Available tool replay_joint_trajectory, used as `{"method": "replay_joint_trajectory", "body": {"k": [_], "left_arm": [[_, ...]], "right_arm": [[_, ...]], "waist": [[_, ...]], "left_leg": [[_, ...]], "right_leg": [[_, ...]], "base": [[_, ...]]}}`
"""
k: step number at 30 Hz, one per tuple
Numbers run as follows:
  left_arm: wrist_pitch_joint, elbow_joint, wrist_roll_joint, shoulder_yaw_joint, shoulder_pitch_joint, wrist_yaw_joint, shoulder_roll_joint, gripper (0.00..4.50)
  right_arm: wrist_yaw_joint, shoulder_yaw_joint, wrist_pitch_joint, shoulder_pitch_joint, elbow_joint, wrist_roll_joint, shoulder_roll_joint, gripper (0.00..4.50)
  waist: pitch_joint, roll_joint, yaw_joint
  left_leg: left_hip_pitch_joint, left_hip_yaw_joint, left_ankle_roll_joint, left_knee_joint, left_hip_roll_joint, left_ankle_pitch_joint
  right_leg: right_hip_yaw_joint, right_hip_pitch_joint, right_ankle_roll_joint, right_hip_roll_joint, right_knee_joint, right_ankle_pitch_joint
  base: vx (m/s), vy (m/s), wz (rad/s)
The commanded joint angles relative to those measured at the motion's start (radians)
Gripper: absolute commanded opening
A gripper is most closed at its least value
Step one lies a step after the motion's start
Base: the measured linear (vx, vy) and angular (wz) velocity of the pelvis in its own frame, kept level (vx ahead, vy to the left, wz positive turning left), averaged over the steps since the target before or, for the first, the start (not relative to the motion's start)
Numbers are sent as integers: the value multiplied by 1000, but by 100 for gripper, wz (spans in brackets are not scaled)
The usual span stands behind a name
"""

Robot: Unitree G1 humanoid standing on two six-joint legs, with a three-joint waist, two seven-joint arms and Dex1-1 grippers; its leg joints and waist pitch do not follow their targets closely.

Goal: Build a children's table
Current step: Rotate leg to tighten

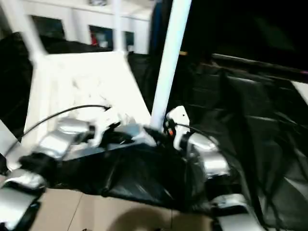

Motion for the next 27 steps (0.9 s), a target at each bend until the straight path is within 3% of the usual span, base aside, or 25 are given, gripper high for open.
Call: {"method": "replay_joint_trajectory", "body": {"k": [1,2,4,5,8,10,11,13,18,21,23,24,25,27], "left_arm": [[-15,-19,7,-39,24,-68,17,0],[-18,-21,6,-40,25,-73,19,0],[-22,-29,1,-42,29,-88,27,0],[-21,-37,-7,-43,32,-103,36,0],[-21,-41,-13,-44,34,-117,43,0],[-22,-44,-23,-48,37,-145,56,0],[-21,-46,-25,-49,38,-149,58,0],[-22,-46,-26,-49,38,-152,62,0],[-13,-50,-26,-41,39,-154,64,0],[20,-38,-19,-31,36,-79,30,0],[27,-26,-10,-29,32,-37,11,0],[39,-12,-2,-30,27,9,-14,0],[39,-12,-2,-30,27,9,-14,0],[71,17,13,-31,12,118,-91,0]], "right_arm": [[110,33,36,11,-23,21,-24,309],[115,34,37,11,-24,21,-26,309],[146,40,43,8,-25,22,-37,309],[188,53,46,3,-24,19,-52,282],[223,64,49,-2,-21,17,-64,263],[278,77,48,-17,-9,21,-77,238],[285,78,50,-20,-8,22,-78,233],[297,81,55,-22,-6,24,-80,231],[309,90,77,-14,-18,34,-77,207],[176,69,79,15,-11,10,-41,203],[110,63,64,24,3,-10,-26,202],[10,50,45,31,25,-35,0,201],[10,50,45,31,25,-35,0,200],[-211,-7,59,33,76,-44,76,198]], "waist": [[-59,8,5],[-63,8,10],[-59,7,11],[-57,2,12],[-57,7,16],[-55,8,24],[-51,0,24],[-50,4,31],[-52,3,30],[-52,1,29],[-47,1,28],[-45,10,27],[-42,6,24],[-37,7,16]], "left_leg": [[-2,18,65,-57,5,-227],[-7,19,75,-54,3,-158],[-14,20,86,-49,0,-116],[-12,21,86,-49,1,-130],[-10,19,79,-50,5,-150],[-8,21,63,-52,6,-177],[-10,22,60,-52,6,-184],[-6,20,40,-55,8,-209],[-8,18,31,-55,6,-202],[-8,18,31,-55,5,-186],[-8,17,19,-58,3,-217],[-5,16,7,-61,2,-260],[-6,14,-4,-63,1,-291],[-3,8,-17,-68,-1,-344]], "right_leg": [[37,48,-250,-37,-48,-169],[37,53,-265,-35,-35,-73],[37,53,-278,-33,-28,-12],[36,51,-279,-33,-28,-28],[35,55,-271,-35,-28,-75],[35,54,-256,-36,-32,-129],[35,52,-249,-35,-35,-148],[36,48,-225,-38,-39,-212],[37,49,-217,-38,-38,-206],[37,49,-219,-38,-37,-182],[37,46,-203,-39,-45,-243],[38,43,-184,-39,-54,-309],[37,41,-163,-40,-60,-373],[34,36,-124,-40,-72,-484]], "base": [[68,-33,7],[0,0,0],[0,0,0],[0,0,0],[0,0,0],[0,0,0],[0,0,0],[0,0,0],[0,0,0],[0,0,0],[0,0,0],[0,0,0],[0,0,0],[0,0,0]]}}
